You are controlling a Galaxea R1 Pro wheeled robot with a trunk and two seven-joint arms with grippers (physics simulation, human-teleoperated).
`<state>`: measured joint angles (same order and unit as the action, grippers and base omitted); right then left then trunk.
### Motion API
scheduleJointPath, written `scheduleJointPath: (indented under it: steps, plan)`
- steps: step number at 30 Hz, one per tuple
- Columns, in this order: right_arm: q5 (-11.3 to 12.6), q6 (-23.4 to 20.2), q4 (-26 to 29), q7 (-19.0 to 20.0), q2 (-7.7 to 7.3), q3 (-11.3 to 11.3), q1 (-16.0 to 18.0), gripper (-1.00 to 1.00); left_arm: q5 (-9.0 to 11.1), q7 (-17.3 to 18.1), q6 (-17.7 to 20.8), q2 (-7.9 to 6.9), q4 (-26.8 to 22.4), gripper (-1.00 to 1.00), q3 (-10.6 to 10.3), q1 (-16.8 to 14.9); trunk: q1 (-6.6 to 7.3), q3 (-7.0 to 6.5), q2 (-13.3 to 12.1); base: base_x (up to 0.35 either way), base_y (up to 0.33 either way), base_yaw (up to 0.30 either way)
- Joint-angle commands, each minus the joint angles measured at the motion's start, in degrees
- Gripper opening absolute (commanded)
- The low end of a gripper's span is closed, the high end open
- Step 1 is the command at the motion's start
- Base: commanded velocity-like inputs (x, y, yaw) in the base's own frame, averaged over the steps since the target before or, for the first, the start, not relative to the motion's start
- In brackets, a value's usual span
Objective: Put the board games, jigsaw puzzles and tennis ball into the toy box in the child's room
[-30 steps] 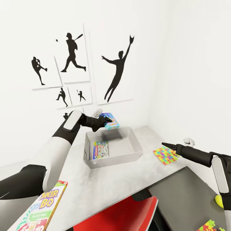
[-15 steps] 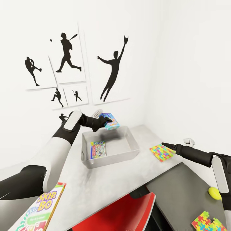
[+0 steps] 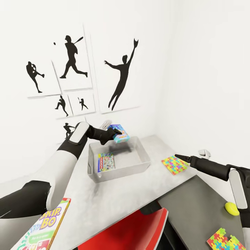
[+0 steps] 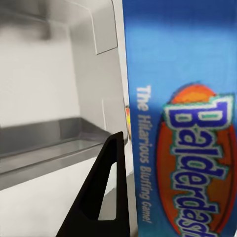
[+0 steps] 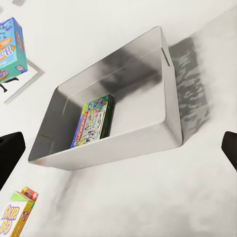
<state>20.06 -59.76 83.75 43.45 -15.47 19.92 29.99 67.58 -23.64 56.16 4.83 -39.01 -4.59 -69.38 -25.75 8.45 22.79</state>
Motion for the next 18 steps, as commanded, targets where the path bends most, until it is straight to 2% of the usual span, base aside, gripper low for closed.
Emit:
scheduleJointPath:
  steps: [1, 3, 7, 12, 18]
  plan:
    - [-0.3, -0.2, 0.0, 0.4, 0.0, 0.1, 0.1, 1.0, 0.6, -0.1, 0.1, -0.01, 0.0, -1.0, -0.1, -0.1, -0.04, 0.12, 0.1, 0.0, 0.0, -0.002]
    - [-0.3, -0.2, 0.0, 0.4, 0.0, 0.1, 0.1, 1.0, 0.6, 0.5, 0.3, -0.03, 0.0, -1.0, -0.3, -0.1, -0.04, 0.12, 0.1, 0.0, 0.0, -0.002]
    - [-0.3, -0.2, 0.0, 0.4, -0.04, 0.0, 0.1, 1.0, 0.4, 5.3, 0.9, -0.88, 0.3, -1.0, -2.6, -0.3, -0.04, 0.12, 0.1, 0.0, 0.0, 0.0]
    - [-0.3, -0.2, 0.1, 0.5, -0.07, -0.3, 0.1, 1.0, 0.4, 11.2, 1.2, -3.34, 1.0, -1.0, -6.9, -0.5, -0.04, 0.12, 0.1, 0.0, 0.0, 0.0]
    - [-0.3, -0.2, 0.1, 0.5, -0.08, -0.4, 0.1, 1.0, 0.3, 18.3, 1.9, -6.34, 2.9, -1.0, -9.8, -0.6, -0.04, 0.13, 0.1, 0.0, 0.0, 0.0]
